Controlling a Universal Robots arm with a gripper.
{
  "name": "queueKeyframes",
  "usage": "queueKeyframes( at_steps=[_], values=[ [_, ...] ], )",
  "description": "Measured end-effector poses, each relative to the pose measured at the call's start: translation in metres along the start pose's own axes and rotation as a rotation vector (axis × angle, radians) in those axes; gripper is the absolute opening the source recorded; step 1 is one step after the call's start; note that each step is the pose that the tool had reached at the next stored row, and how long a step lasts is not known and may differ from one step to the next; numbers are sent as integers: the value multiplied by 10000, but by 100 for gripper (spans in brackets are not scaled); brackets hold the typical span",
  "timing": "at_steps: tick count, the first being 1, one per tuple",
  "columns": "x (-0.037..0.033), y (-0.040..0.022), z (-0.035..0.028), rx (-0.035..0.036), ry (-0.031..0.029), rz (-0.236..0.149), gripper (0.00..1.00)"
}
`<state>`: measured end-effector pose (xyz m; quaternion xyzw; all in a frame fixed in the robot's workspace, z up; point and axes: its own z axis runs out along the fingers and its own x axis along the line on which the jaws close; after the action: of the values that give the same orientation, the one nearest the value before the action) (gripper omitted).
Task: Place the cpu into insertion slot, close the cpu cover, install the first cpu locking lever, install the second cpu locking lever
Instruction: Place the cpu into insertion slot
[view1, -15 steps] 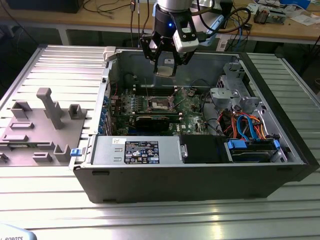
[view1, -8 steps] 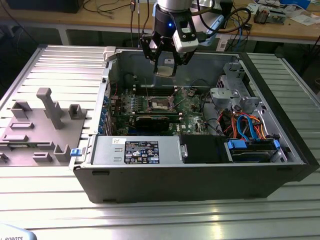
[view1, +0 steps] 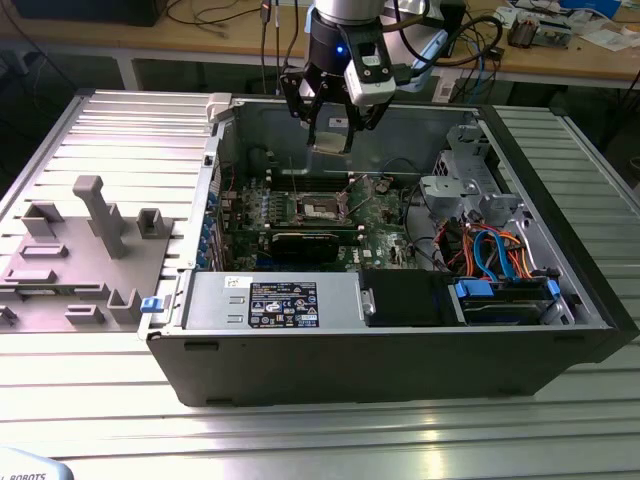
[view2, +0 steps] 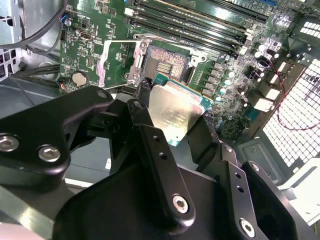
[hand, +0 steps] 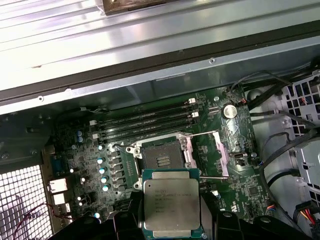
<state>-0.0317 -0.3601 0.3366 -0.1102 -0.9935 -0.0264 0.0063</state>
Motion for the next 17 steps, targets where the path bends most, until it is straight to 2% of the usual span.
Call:
queueKeyframes(
  at_steps=[2, 17],
  values=[
    [0, 0, 1, -4, -8, 158, 54],
    [0, 0, 1, -7, -16, 321, 54]
  ],
)
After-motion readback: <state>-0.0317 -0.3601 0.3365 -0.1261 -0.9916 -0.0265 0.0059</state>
